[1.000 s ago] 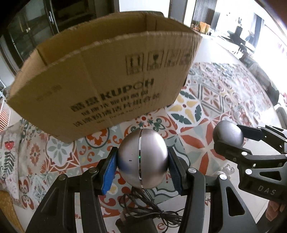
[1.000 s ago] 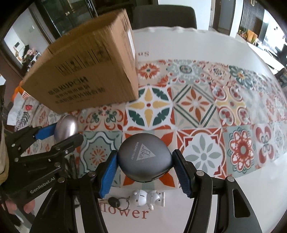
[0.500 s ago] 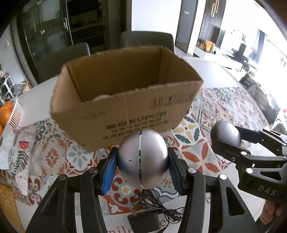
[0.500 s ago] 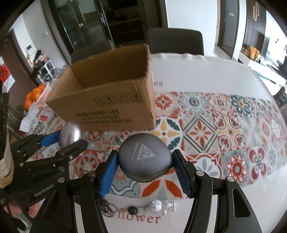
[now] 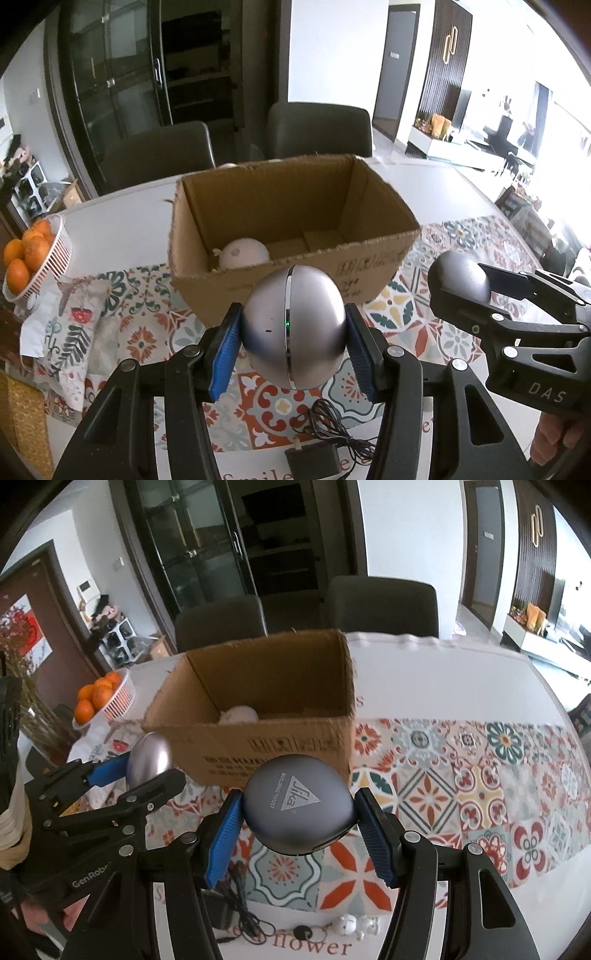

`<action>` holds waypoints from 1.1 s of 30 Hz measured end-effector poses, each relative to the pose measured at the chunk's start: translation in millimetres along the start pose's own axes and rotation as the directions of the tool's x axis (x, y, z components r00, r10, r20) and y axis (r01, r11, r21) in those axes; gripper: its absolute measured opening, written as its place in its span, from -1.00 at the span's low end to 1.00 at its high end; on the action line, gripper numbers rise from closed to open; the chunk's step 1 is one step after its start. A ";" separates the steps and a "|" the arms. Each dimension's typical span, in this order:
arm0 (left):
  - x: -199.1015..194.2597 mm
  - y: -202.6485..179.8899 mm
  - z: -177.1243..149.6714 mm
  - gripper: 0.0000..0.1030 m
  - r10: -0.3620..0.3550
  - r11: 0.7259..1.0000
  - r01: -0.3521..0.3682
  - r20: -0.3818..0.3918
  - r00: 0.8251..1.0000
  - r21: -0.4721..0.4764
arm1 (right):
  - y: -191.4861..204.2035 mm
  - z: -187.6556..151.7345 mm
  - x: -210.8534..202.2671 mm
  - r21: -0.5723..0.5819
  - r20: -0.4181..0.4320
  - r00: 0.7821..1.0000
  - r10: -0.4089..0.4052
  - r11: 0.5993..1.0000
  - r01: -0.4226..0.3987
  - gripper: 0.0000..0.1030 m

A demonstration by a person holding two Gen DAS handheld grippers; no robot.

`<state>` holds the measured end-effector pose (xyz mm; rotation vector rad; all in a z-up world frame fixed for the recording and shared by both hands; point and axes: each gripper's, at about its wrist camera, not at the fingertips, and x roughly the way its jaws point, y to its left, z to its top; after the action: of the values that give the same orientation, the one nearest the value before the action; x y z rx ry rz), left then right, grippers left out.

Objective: Organize rigid objects
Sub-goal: 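Lift and carry the silver speaker and grey device over the box with both tools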

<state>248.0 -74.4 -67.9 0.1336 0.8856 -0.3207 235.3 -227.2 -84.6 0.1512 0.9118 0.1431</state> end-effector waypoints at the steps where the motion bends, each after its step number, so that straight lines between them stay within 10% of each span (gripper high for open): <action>1: -1.7 1.4 1.5 0.02 0.002 1.000 -0.002 0.006 1.000 -0.003 | 1.8 2.4 -1.7 -0.004 0.009 1.000 0.000 1.000 0.000 0.20; 33: -8.1 45.2 66.5 0.02 0.046 0.998 -0.041 0.100 0.994 -0.052 | 36.0 85.4 -2.9 -0.114 0.117 0.992 0.047 0.993 -0.033 0.20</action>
<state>307.1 -46.3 -20.5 0.0894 0.7889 -0.2626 299.3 -198.4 -23.9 0.0734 0.7796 0.2197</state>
